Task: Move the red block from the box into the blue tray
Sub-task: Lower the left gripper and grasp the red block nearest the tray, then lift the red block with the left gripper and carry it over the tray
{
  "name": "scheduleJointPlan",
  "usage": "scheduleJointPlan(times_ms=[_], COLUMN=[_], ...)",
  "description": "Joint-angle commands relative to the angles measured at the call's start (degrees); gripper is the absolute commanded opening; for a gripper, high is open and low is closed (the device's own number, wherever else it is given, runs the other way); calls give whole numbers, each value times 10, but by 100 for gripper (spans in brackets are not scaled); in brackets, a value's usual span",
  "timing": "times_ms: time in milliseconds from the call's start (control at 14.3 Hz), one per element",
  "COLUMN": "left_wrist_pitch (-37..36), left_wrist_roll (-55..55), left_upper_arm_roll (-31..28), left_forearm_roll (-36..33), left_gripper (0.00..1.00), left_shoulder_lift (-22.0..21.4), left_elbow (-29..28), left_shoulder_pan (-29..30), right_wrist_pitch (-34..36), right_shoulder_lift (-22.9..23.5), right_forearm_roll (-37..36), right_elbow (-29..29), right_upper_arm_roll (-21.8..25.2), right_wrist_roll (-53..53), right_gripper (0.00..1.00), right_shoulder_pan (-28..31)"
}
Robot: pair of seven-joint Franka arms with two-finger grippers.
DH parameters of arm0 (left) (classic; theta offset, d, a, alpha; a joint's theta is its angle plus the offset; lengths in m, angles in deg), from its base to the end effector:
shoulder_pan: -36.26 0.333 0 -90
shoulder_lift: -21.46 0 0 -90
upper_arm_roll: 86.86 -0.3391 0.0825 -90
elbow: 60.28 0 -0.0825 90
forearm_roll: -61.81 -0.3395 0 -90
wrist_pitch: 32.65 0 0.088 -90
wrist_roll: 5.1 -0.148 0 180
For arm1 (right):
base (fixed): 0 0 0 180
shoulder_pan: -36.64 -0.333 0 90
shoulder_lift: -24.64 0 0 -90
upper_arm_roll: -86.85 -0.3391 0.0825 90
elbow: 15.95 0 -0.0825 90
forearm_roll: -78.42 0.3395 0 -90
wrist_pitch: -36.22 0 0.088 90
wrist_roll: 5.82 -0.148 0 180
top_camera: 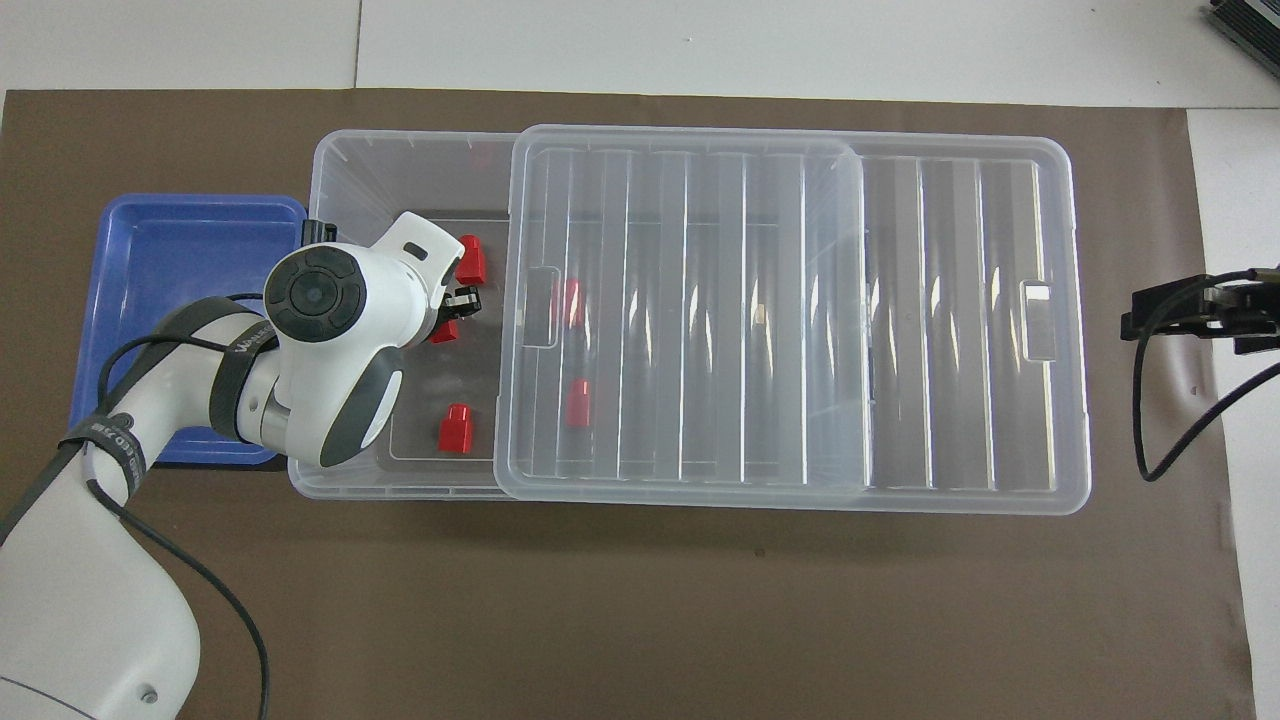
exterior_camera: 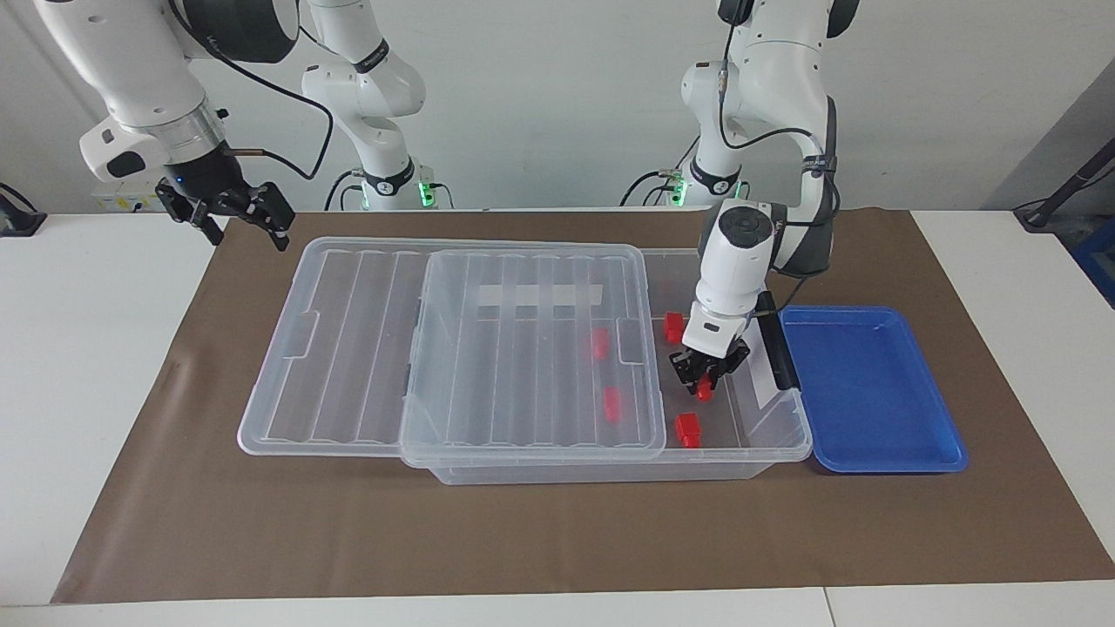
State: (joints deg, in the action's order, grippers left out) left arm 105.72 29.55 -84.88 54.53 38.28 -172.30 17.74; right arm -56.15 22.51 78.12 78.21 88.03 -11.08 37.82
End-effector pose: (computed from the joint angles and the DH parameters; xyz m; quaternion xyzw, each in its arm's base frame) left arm 0.5682 -0.2069 0.3539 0.9925 0.0802 0.0927 0.0021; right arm 0.5005 -0.0216 0.5979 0.9978 -0.0663 0.0030 0.0022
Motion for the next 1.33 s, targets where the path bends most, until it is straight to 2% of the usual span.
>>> scheduleJointPlan(times_ms=[0,558,907,1047,1256], left_wrist_pitch=[-73,-190,-317,-381,-456], left_wrist_roll=[15,10,1,-40,-120], left_upper_arm_roll=[0,0,0,-6,-3], left_forearm_roll=[-5,8,19,34,46], left_gripper=[0,0,0,0,0], left_shoulder_lift=[-9,-16,-29,-29,-33], left_elbow=[46,125,208,253,283], left_shoulder_pan=[-3,-2,9,11,66], right_wrist_pitch=[-4,-4,-4,-4,-4], right_shoulder_lift=[-13,-13,-13,-13,-13], right_forearm_roll=[-10,-9,-9,-9,-9], right_elbow=[16,16,16,16,16], right_upper_arm_roll=[-5,-4,-3,-3,-3], right_wrist_roll=[-23,-21,-21,-21,-21], right_gripper=[100,100,100,100,100], right_shoulder_pan=[-10,-9,-8,-7,-7])
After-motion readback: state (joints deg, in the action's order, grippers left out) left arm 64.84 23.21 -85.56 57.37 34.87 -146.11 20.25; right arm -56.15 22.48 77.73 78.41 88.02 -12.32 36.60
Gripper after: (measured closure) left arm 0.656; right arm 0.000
